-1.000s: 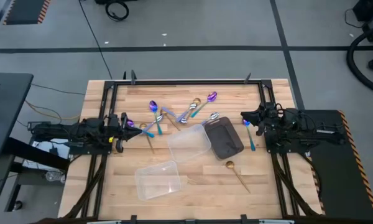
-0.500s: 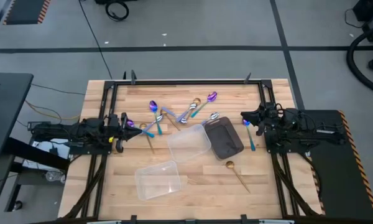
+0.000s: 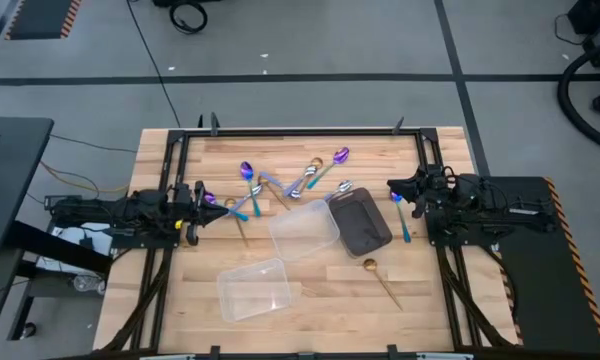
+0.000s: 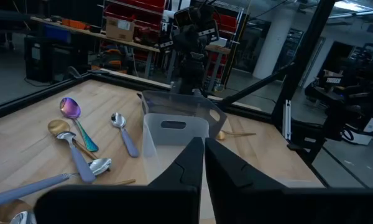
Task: Sort silverware by color (type)
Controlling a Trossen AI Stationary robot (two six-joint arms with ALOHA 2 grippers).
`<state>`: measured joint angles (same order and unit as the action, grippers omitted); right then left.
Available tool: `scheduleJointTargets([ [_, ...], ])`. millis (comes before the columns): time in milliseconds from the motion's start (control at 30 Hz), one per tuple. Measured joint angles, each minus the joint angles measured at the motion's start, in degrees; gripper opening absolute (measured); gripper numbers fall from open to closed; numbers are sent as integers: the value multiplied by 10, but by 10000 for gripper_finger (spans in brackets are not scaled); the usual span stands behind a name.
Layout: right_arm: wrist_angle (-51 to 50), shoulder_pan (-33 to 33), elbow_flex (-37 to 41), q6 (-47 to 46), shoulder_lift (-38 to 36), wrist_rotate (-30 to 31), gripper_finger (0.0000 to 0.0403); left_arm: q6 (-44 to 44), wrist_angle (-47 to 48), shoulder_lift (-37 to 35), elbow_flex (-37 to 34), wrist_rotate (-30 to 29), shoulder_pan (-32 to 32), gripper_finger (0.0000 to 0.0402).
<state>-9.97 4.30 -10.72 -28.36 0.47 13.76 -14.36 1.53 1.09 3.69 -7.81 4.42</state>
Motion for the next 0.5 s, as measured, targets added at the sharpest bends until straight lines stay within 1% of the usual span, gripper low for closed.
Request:
scheduleJointTargets([
  [200, 1, 0, 0, 1, 0, 2, 10, -3, -15, 0, 0, 0, 0, 25],
  [233, 5, 0, 0, 10, 0, 12, 10, 1, -21, 0, 0, -1, 0, 25],
  [300, 26, 1, 0, 30, 0, 52, 10, 32, -36, 0, 0, -16, -1, 25],
  [400, 68, 1, 0, 28, 0, 103, 10, 62, -60, 0, 0, -29, -1, 25],
  [500, 120, 1, 0, 26, 0, 131, 10, 95, -83, 0, 0, -29, -1, 25],
])
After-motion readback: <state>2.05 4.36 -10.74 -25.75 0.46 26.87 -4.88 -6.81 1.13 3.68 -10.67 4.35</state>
